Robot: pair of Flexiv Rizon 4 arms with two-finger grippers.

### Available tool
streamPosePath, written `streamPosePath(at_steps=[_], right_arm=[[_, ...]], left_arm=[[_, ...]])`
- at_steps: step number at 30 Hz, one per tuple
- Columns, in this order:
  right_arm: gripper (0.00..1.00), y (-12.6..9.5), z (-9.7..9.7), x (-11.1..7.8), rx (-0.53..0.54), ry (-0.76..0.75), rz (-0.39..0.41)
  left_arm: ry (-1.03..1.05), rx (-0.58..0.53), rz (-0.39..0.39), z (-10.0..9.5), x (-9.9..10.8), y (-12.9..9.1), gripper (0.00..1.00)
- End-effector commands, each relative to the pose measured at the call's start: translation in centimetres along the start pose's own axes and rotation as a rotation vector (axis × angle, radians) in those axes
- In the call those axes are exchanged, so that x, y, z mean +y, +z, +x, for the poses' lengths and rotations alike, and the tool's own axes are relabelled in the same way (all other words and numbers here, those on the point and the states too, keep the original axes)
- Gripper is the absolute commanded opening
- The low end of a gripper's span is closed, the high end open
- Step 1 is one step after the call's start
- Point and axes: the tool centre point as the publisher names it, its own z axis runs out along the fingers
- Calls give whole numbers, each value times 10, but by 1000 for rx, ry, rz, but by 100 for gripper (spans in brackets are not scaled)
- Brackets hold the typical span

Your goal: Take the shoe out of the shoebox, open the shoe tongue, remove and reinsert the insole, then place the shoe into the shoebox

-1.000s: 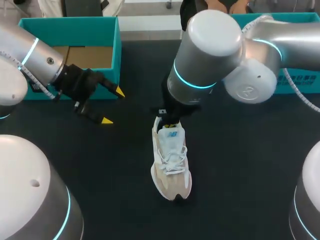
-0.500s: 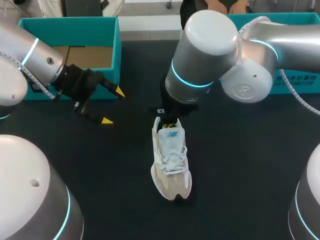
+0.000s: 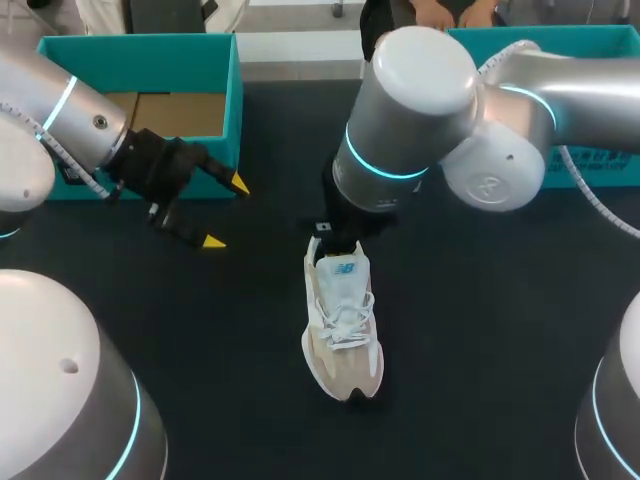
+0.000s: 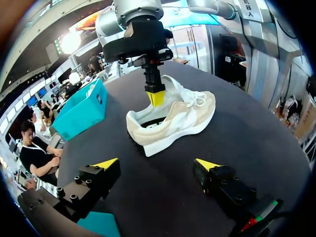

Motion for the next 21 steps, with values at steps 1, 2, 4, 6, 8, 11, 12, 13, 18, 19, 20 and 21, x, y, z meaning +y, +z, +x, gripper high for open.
streamPosePath(at_steps=[1, 2, 4, 6, 8, 11, 12, 13, 18, 19, 20, 21], right_arm=[[0, 21, -2, 2, 15, 2, 8], [0, 24, -2, 2, 15, 2, 9], [0, 31, -2, 3, 1, -6, 22], [0, 37, -2, 3, -15, -7, 27], [0, 42, -3, 4, -31, -3, 19], [0, 48, -7, 3, -60, 4, 14], [0, 51, -9, 2, -77, 8, 14], [0, 52, -10, 1, -81, 12, 15], [0, 62, -17, -5, -124, 44, 3], [0, 65, -20, -7, -135, 50, 2], [0, 65, -21, -7, -144, 55, -3], [0, 67, -22, -8, -139, 62, -1]], left_arm=[[0, 1, -4, 1, -1, 0, 100], [0, 1, -4, 1, -1, 0, 100], [0, 1, -4, 1, -1, 0, 100], [0, 1, -4, 1, -1, 0, 100], [0, 1, -4, 1, -1, 0, 100], [0, 1, -4, 1, -1, 0, 100], [0, 1, -4, 1, -1, 0, 100], [0, 1, -4, 1, -1, 0, 100], [0, 1, -4, 1, -1, 0, 100], [0, 1, -4, 1, -1, 0, 100], [0, 1, -4, 1, -1, 0, 100], [0, 1, -4, 1, -1, 0, 100]])
